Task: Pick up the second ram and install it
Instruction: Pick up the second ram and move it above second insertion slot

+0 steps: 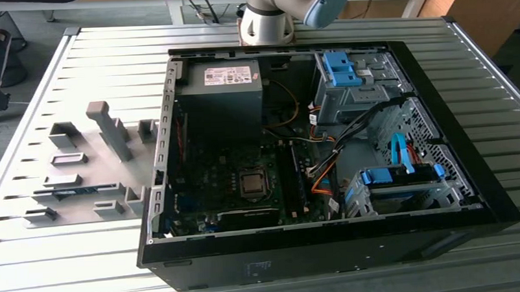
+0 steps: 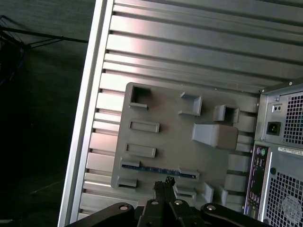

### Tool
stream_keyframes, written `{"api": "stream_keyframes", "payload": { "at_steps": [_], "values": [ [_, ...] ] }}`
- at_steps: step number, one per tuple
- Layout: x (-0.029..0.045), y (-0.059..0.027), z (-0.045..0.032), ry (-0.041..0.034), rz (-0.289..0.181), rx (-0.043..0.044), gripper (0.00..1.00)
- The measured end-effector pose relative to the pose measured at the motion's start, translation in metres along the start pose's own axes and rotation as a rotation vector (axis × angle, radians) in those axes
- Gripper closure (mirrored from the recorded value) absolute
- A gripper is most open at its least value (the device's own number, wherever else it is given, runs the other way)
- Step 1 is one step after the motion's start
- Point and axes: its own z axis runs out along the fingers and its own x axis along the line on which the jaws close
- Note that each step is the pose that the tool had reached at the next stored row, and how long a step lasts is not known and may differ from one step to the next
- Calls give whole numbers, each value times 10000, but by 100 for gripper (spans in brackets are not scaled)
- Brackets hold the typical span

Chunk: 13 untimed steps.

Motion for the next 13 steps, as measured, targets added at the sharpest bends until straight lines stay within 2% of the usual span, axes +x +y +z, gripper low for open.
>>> {"api": "stream_keyframes", "payload": {
  "at_steps": [13],
  "values": [
    [2,0,1,36,-819,-13,90]
  ]
}}
